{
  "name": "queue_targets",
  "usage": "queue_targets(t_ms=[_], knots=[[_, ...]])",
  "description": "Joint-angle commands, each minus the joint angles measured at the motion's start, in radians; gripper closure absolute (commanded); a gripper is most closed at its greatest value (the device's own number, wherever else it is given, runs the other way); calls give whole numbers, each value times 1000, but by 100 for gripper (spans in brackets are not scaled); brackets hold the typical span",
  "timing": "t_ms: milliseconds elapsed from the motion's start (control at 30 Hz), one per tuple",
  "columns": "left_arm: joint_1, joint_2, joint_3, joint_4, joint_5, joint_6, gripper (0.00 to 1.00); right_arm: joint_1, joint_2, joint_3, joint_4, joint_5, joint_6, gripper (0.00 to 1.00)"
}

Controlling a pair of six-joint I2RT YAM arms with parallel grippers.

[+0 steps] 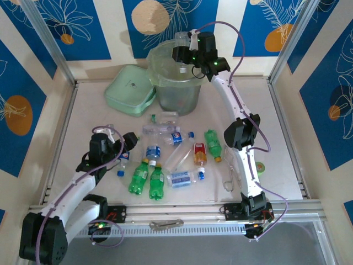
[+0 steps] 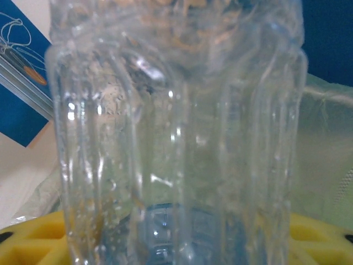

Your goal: Put the plastic bottles in the bin

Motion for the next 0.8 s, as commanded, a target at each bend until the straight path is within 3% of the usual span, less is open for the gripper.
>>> queue_targets(t_ms=[0,100,200,533,767], knots=[[6,14,-9,32,32,-11,0,7,-1,5,5,-27,3,21],[5,18,-6,37,32,-13,0,9,-4,15,4,-25,0,6],[6,21,-4,35,29,-11,0,9,-6,33,-4,-24,-3,0],[6,33,2,39,32,-24,0,31,-100,29,-83,-39,-26,1],[5,39,38,-22,17,-9,0,90,-310,-209,-127,-10,-109,1]])
